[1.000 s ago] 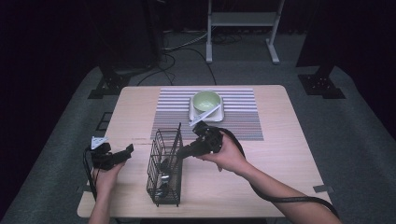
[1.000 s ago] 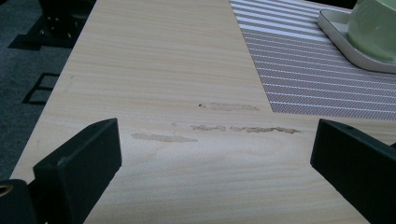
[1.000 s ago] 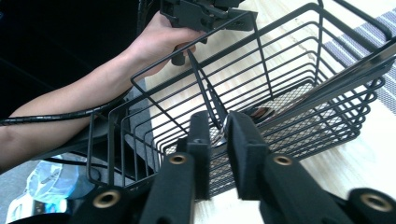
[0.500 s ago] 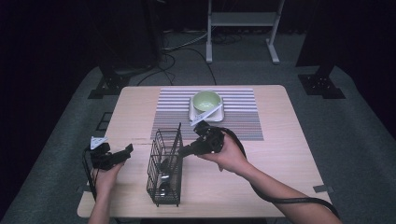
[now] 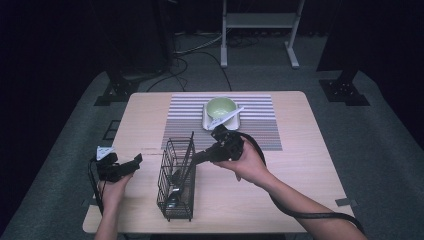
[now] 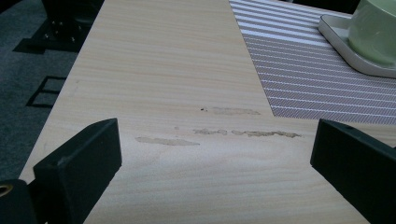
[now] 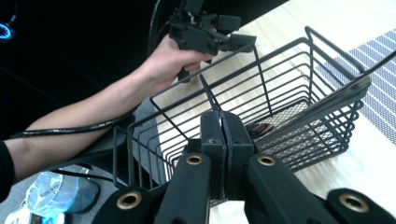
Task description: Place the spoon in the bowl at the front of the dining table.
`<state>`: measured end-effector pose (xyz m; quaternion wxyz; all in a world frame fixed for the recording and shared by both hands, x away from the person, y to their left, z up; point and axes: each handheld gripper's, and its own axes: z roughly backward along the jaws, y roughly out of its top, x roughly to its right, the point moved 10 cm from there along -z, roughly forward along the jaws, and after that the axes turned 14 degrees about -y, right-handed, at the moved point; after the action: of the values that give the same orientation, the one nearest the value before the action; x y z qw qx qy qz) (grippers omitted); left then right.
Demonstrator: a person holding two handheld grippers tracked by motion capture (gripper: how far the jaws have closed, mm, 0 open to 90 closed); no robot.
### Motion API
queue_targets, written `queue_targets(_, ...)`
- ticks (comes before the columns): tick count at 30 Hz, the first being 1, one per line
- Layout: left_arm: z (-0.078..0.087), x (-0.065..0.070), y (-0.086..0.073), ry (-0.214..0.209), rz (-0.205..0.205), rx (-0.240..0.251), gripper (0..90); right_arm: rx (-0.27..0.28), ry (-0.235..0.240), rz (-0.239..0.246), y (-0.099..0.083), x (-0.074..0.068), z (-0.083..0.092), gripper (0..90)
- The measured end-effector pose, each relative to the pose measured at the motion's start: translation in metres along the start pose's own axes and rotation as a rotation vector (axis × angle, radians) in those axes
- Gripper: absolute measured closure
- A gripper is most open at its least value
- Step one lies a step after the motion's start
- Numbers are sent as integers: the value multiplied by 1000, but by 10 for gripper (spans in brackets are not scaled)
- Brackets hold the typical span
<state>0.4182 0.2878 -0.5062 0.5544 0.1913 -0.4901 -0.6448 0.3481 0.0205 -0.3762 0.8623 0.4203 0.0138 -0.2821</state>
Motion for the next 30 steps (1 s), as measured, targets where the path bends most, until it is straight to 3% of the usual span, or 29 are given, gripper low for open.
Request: queue_targets(30,-1,-1,-1,3,3,-2,8,86,32,-45,21,0,36,891)
